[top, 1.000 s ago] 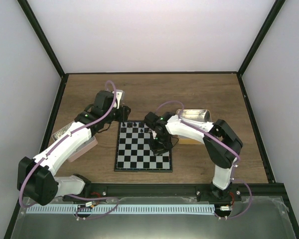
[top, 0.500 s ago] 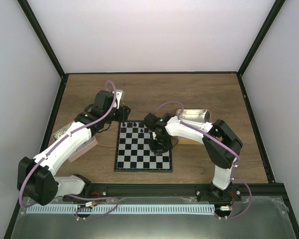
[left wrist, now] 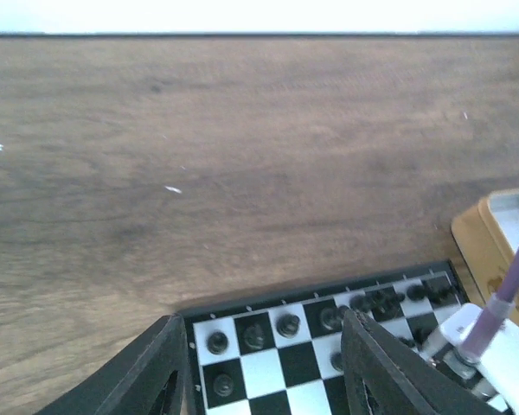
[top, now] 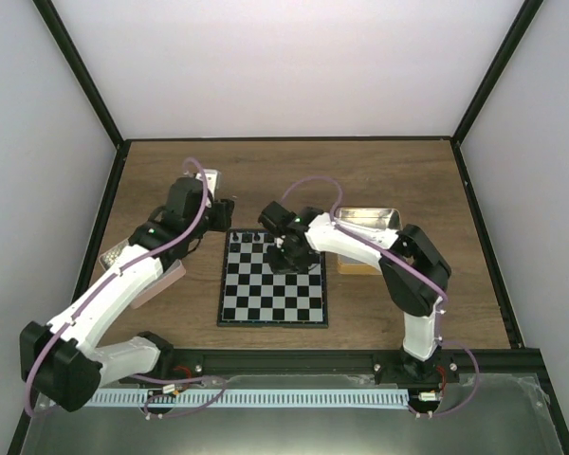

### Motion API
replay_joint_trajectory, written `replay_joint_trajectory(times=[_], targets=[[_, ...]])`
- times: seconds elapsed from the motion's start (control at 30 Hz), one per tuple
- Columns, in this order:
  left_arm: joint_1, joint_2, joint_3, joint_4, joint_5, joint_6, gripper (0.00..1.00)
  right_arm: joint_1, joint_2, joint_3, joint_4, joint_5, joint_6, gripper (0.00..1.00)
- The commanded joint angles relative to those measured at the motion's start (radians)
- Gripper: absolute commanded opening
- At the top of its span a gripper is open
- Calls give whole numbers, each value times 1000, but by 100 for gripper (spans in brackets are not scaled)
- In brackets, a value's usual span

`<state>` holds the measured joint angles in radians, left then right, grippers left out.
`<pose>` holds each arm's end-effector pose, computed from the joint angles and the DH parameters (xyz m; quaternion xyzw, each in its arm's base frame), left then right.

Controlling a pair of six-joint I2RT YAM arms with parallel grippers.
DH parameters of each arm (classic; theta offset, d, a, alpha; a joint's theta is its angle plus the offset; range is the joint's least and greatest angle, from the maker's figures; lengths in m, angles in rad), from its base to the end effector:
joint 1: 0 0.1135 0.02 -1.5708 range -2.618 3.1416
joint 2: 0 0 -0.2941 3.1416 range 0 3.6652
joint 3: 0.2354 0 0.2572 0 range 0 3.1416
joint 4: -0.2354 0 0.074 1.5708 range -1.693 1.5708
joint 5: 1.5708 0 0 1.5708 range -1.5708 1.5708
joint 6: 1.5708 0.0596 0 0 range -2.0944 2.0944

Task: Set up the chess pieces on the board
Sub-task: Pick up the chess piece from the chessboard, then place the chess piece on the chessboard.

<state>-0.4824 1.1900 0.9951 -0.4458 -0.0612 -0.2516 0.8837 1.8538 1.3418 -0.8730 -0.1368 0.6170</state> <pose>0.2450 -0.1242 0.3172 0.0892 0.8890 -0.1353 0.4282 0.2310 0.2944 0.1949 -0.1383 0.9837 0.1129 0.0213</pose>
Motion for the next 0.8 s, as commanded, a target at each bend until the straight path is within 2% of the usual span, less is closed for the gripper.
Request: replay_joint_trajectory(times=[0.0,0.17,0.43,0.77], targets=[[4,-93,-33,58,-170,-29,52,15,77,137,96,35,42,3],[5,-165,-65,96,-246,-44,54,16,166,253,142,37,60,3],[6,-184,-76,104,-260,-48,56,17,302,435,146,30,51,4],[10,-180,-73,102,-240,-44,56,18,356,498,110,37,45,8]])
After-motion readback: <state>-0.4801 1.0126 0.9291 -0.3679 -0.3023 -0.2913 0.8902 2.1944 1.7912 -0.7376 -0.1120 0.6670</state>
